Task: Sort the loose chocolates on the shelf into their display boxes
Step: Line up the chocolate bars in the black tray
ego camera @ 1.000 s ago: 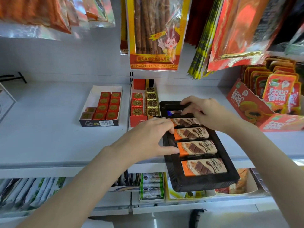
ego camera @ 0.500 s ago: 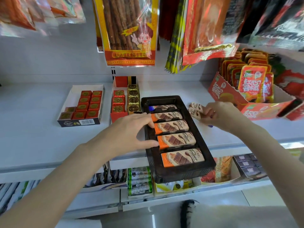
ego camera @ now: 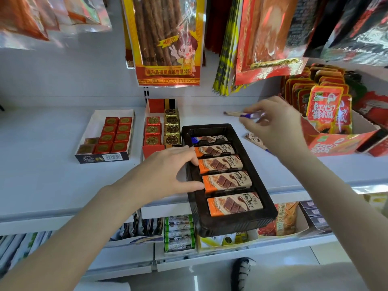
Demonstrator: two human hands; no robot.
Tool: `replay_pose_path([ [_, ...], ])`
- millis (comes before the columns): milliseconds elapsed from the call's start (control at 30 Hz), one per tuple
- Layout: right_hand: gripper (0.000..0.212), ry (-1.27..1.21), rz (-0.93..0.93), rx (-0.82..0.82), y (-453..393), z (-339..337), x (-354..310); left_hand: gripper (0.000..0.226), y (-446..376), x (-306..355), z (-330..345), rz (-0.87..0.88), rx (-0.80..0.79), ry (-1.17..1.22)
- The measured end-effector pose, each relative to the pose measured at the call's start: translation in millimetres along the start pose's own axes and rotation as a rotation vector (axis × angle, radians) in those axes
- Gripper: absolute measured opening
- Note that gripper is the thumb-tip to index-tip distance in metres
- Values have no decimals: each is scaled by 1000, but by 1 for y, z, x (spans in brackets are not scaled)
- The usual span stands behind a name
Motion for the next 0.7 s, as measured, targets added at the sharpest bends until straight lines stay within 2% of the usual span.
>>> replay_pose_path([
  [100,23,-19,-119,-41,-5,18,-25,43,0,0,0,4,7,5],
  [233,23,68,-169,-18,-11,30,-41,43,-1,-2,1,12,19,0],
  [400,27,318,-164,-261,-17,71,-50,45,-2,-2,0,23,16,-11],
  [500,40,141,-138,-392,-21,85,-52,44,-2,-2,0,36,18,-7],
  [600,23,35,-113,-377,-25,78,-47,45,-3,-3,1,49,13,-17],
  [700,14,257,-135,-323,-20,75,-42,46,-3,-5,1,52,8,-11],
])
Point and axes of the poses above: each hand's wrist, its own y-axis away from the middle knuckle, its own z-axis out of the palm, x = y × z, the point moved 4 cm from there along -y, towards the middle knuckle, and after that the axes turned 5 degrees about -x, right-handed, at the moved point
